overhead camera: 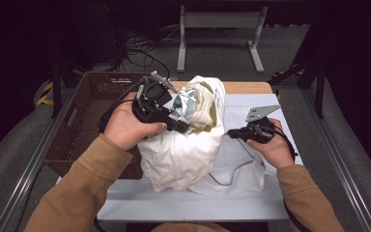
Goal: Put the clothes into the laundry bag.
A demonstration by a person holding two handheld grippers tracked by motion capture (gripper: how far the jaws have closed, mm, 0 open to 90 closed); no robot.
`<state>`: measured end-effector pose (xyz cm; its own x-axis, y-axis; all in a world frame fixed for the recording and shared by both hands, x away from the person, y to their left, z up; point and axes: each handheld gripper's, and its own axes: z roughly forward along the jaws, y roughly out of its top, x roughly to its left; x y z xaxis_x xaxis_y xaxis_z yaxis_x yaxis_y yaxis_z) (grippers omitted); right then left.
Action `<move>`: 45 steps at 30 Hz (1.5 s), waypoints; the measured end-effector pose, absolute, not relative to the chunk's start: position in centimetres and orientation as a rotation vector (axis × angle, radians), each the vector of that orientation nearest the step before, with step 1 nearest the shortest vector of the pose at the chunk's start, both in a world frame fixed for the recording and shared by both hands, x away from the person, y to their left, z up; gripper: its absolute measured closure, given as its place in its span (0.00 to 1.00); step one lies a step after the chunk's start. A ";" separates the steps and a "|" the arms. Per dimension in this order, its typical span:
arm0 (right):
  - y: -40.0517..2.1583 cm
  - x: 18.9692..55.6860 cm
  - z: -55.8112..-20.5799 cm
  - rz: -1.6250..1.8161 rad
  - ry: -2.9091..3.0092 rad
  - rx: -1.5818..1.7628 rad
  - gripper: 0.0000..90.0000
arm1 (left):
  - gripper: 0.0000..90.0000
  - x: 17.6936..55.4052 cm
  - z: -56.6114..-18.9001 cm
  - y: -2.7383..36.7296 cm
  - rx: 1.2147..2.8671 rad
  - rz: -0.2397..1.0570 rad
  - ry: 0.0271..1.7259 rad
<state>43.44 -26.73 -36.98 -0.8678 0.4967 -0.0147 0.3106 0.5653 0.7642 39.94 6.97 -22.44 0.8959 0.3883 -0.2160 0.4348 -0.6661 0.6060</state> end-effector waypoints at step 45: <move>-26.4 46.3 -38.3 1.165 2.592 0.818 0.99 | 0.66 34.7 -28.7 3.9 2.513 -0.194 0.360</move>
<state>46.31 -26.35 -38.32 -0.8312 0.5532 0.0552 0.4086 0.5406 0.7354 34.66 3.90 -28.71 0.9529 0.2122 -0.2166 0.2976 -0.7912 0.5343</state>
